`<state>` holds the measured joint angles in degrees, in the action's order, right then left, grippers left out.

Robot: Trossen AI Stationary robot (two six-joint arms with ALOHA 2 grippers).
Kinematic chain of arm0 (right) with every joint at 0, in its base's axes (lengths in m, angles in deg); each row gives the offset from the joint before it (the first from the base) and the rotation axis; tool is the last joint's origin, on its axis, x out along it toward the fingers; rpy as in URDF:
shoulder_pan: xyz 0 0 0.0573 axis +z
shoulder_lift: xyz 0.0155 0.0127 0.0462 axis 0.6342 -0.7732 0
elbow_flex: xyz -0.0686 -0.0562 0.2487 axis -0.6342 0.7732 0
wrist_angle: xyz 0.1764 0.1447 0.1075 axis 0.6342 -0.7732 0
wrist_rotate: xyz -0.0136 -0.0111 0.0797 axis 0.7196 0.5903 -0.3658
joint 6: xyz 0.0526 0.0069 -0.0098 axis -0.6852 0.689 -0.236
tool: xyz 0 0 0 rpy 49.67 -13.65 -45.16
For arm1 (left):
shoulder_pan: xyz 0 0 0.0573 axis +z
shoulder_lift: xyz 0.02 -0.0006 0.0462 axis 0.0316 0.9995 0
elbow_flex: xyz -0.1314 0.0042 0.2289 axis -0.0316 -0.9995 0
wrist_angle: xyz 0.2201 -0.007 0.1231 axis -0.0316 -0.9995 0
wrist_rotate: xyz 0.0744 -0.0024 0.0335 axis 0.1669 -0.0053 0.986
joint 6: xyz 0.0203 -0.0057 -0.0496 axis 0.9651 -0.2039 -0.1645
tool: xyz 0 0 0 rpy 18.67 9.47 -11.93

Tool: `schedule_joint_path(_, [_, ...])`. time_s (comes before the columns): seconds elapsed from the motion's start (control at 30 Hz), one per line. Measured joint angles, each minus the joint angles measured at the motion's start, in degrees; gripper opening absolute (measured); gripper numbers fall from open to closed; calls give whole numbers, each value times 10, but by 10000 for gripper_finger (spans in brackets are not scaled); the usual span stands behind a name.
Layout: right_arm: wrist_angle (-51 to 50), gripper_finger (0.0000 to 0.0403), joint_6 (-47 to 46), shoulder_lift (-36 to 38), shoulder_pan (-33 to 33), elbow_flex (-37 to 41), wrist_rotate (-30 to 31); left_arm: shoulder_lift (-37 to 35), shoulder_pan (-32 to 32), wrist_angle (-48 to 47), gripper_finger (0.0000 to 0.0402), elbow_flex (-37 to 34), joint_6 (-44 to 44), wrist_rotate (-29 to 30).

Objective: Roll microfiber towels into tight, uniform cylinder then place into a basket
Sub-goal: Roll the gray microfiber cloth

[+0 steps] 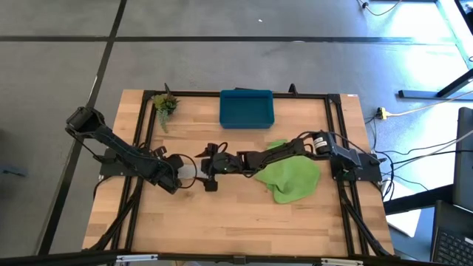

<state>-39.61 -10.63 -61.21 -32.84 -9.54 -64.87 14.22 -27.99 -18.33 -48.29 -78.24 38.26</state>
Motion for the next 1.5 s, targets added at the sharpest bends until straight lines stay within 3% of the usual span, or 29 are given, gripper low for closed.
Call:
schedule_joint_path(0.57, [5,399,16,-67,-18,-59,-41,0,0,4,52,0,0,2])
schedule_joint_path(0.8, [2,399,-29,-103,-35,-81,-91,0,0,5,52,0,0,3])
schedule_joint_path(1.2, [-14,399,-70,-115,-35,-84,-92,0,0,5,54,0,0,3])
schedule_joint_path(1.5, [-83,399,-130,-115,-35,-86,-101,0,0,6,54,0,0,3])
